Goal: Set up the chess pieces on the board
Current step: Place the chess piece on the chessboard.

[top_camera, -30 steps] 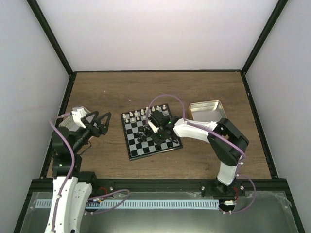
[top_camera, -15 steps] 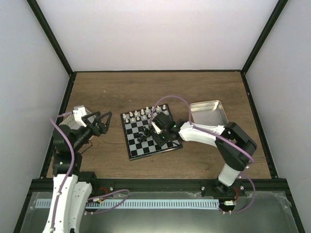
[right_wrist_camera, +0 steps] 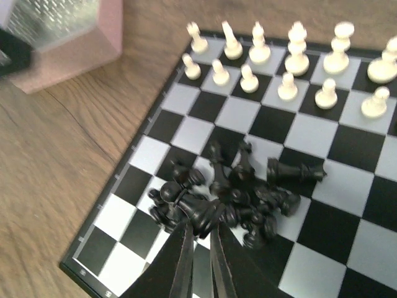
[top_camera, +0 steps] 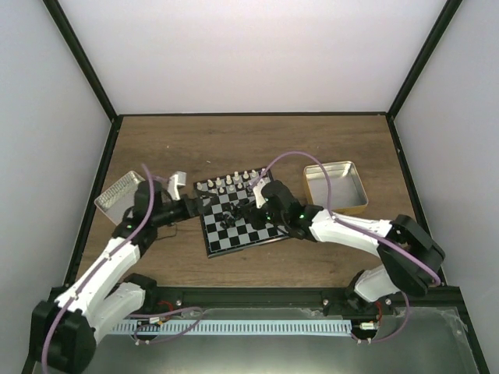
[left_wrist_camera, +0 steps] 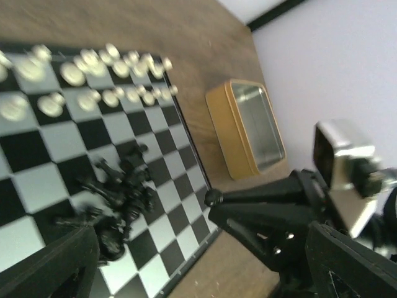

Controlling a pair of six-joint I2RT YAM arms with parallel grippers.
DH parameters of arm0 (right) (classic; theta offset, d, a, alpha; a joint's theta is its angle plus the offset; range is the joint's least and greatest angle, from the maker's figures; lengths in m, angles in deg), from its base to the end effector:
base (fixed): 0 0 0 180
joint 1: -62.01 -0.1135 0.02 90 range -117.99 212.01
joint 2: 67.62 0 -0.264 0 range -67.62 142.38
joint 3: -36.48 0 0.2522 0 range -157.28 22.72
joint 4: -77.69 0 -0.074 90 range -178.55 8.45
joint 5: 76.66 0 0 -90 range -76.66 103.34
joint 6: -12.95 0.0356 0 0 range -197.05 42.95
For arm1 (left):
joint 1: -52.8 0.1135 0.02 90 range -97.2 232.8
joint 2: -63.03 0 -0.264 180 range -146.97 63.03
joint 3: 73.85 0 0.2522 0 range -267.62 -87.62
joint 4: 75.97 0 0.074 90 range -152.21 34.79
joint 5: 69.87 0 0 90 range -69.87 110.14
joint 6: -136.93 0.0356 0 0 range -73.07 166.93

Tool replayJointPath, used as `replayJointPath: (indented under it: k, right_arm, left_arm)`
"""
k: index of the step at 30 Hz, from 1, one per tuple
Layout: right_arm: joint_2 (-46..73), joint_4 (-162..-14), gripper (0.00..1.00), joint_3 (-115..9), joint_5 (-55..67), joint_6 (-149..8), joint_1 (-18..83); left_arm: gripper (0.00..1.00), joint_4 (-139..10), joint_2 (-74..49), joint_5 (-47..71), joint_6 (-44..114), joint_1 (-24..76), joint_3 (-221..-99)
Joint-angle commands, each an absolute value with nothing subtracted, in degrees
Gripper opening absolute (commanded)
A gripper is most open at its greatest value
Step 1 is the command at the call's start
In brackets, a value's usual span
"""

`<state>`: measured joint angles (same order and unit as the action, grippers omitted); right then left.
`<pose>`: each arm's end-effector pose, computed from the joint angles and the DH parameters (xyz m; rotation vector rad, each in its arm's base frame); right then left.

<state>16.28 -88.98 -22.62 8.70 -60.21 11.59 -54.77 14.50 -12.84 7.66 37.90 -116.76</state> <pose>0.1934 0.2385 0.2026 -0.7184 2.2218 0.7076 0.1775 -0.0673 0.2398 -0.0706 2.1627 -1.1570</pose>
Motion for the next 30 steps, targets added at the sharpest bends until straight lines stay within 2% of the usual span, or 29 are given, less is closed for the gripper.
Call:
replayJointPath:
  k: [1,4,6,11,15,21,27,30]
  right_arm:
    - [12.46,-101.21,0.10,-20.14,6.23,-56.97,11.03]
    - [11.06,-104.39,0.10,-18.81,4.22,-56.36,11.03]
    - [10.86,-105.65,0.10,-18.52,3.17,-55.93,11.03]
    - [10.79,-107.11,0.10,-18.28,1.31,-55.28,10.99]
    - [10.91,-107.53,0.10,-18.35,0.76,-55.15,11.03]
    - [11.20,-107.55,0.10,-18.80,0.28,-55.12,11.03]
    - [11.88,-107.68,0.10,-19.38,-0.50,-55.28,11.03]
    - [12.14,-107.47,0.10,-19.87,-0.79,-55.63,11.03]
  left_arm:
    - [0.94,-64.23,8.06,-10.71,1.79,31.09,-115.69]
    - [0.94,-69.71,4.88,-11.21,-1.30,28.00,-115.23]
    - [0.91,-71.62,3.41,-11.79,-2.47,27.00,-115.36]
    - [0.67,-78.06,1.65,-13.07,-7.51,26.70,-114.25]
    - [0.57,-82.78,1.19,-14.13,-10.23,26.61,-113.20]
    - [0.46,-83.49,1.19,-16.04,-10.24,26.63,-113.02]
    - [0.41,-84.34,0.85,-17.90,-10.18,26.52,-113.02]
    - [0.32,-85.30,-0.06,-19.13,-10.29,26.56,-113.10]
